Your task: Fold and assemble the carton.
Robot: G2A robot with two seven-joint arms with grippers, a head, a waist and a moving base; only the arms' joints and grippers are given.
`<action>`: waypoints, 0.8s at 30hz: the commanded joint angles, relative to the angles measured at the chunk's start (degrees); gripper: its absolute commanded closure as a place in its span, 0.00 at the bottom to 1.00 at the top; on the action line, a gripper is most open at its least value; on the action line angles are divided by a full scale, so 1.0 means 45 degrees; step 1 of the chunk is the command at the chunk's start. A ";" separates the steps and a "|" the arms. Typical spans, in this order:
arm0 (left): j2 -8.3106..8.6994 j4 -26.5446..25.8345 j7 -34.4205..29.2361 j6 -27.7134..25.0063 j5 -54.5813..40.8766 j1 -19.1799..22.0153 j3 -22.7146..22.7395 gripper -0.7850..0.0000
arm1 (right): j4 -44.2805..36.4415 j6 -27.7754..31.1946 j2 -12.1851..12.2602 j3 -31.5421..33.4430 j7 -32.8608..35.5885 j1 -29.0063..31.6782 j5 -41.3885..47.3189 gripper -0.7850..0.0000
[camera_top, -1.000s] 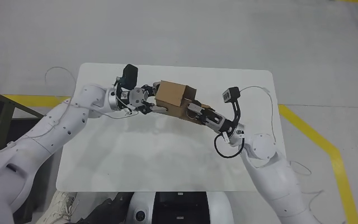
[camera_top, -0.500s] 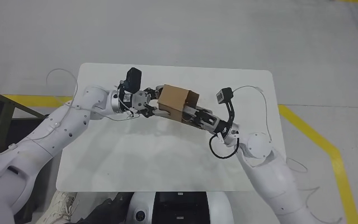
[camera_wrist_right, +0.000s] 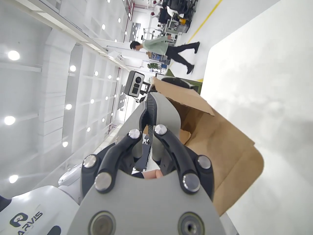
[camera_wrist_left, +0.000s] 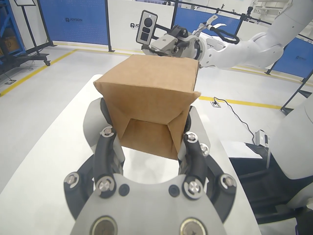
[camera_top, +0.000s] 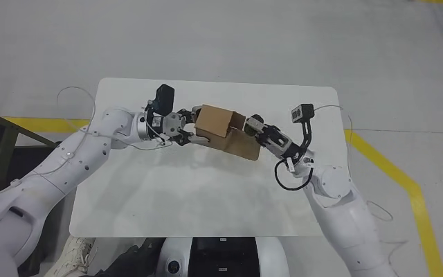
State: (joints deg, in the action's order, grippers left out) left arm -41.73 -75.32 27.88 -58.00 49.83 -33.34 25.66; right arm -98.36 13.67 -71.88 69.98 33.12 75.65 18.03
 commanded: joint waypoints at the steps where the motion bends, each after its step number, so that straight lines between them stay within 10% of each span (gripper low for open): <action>1: -0.0003 -0.0010 -0.0021 0.0000 -0.0030 -0.0018 0.0008 0.62 | -0.0106 0.0034 0.0019 0.0190 -0.0240 0.0104 -0.0031 1.00; 24: -0.0039 -0.0280 -0.0381 0.0000 0.0020 -0.0014 0.0039 0.67 | 0.0410 -0.0838 -0.0140 -0.0960 -0.0573 -0.0541 -0.1054 1.00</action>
State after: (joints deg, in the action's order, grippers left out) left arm -41.84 -76.53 26.32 -58.00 49.94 -33.44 25.89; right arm -96.43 10.01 -72.49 65.96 30.42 73.22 13.47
